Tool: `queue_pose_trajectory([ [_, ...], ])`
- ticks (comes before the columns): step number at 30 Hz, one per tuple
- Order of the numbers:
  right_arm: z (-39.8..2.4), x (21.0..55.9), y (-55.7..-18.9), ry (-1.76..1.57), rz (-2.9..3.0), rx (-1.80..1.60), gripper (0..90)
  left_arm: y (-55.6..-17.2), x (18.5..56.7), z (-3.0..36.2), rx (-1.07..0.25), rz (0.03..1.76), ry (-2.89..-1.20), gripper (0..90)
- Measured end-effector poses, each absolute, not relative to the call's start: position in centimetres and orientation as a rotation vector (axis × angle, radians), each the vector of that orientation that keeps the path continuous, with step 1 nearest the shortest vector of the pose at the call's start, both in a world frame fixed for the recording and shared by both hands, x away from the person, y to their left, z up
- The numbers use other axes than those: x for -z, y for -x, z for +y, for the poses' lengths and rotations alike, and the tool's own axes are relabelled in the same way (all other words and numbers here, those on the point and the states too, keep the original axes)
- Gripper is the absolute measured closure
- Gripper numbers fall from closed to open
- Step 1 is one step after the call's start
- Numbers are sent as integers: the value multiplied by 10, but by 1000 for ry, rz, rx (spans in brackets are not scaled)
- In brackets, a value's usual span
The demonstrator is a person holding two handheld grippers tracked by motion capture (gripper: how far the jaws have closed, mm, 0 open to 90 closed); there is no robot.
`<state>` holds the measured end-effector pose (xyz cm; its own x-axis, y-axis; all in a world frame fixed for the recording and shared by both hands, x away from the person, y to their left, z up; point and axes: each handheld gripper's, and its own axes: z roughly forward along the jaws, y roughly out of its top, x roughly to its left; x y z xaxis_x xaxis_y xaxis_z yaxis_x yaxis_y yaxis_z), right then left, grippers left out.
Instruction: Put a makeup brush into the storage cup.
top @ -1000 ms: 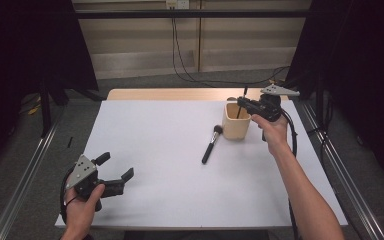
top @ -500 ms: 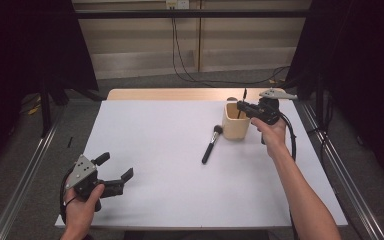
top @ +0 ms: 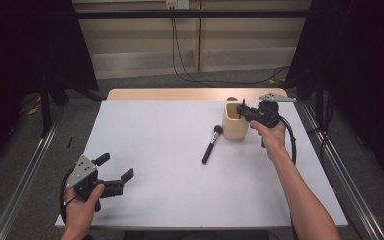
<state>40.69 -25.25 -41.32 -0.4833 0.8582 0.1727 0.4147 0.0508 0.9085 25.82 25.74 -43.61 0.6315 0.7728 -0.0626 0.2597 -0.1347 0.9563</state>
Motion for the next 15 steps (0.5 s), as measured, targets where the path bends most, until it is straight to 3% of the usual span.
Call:
queue_pose_trajectory([
  [15,-253,416,-399,-1267,1878,-1423,359,-258,436,258,-559,850,-1700,22],
])
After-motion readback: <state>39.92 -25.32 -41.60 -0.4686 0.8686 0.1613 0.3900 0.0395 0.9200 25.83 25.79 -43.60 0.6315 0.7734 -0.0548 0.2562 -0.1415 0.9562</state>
